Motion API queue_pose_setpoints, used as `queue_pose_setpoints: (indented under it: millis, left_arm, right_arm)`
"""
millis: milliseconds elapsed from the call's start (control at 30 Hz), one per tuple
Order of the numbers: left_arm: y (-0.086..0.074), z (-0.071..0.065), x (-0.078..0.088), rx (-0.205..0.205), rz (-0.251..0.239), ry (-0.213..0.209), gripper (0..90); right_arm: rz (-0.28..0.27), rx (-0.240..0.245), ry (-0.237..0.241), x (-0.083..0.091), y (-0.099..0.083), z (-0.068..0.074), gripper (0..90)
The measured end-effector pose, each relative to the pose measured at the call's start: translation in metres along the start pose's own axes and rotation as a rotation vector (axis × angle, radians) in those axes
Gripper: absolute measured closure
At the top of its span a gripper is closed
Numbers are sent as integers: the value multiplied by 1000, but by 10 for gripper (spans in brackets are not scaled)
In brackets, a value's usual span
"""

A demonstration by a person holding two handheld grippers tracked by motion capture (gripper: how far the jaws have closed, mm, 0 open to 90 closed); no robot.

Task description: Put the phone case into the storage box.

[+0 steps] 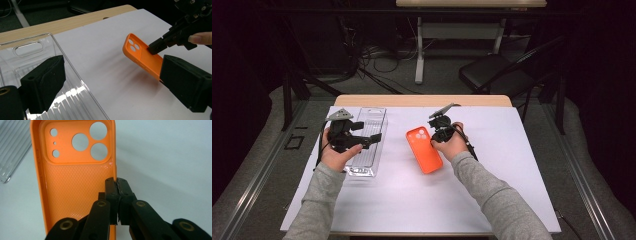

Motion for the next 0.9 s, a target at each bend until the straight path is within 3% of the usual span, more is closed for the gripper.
queue_pose_setpoints:
  millis: [433,900]
  left_arm:
    - [0,-11,-7,-21,19,-9,84]
    - [0,-26,-10,-40,23,-31,88]
  right_arm:
    - [-80,-19,17,17,-7,-10,888]
    - [-163,28,-1,32,-14,-5,888]
Point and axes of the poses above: each handheld gripper's, and its own axes: x roughly backward along the jaws, y roughly out of its top, z roughly to its left, the point moved 2 cm from there along -x, roughly forward along the jaws, and after that the axes turned 5 degrees about y, right-handed, at the moved point
